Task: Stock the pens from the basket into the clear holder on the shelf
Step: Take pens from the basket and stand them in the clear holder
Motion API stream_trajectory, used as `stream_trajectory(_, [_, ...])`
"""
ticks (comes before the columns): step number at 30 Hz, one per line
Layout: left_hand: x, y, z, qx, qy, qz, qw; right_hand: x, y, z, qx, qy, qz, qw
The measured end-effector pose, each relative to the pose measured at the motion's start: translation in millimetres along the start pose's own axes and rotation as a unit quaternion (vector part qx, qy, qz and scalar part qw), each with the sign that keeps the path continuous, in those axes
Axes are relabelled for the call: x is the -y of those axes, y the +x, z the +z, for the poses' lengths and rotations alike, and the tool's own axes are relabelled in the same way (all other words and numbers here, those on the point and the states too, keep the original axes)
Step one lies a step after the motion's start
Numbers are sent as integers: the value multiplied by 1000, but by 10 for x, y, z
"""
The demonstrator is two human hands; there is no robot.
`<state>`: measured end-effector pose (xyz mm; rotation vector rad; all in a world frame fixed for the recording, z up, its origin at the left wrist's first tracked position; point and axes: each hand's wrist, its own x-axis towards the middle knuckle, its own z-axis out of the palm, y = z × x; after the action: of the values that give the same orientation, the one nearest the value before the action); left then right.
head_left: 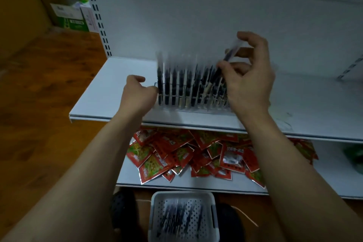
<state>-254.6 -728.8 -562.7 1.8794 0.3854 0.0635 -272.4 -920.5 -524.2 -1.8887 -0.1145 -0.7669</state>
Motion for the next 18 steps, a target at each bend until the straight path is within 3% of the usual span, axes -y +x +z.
stream_trajectory(5, [51,312,93,13,23,-40,999,-213,115,85,18,7,0,1000])
stream_trajectory(10, [88,468,149,34,21,-29,999,-330,161,157,39,-8,-8,999])
stream_trajectory(18, [134,467,148,50,48,-4,998,-333,191,47,132,-158,-56,977])
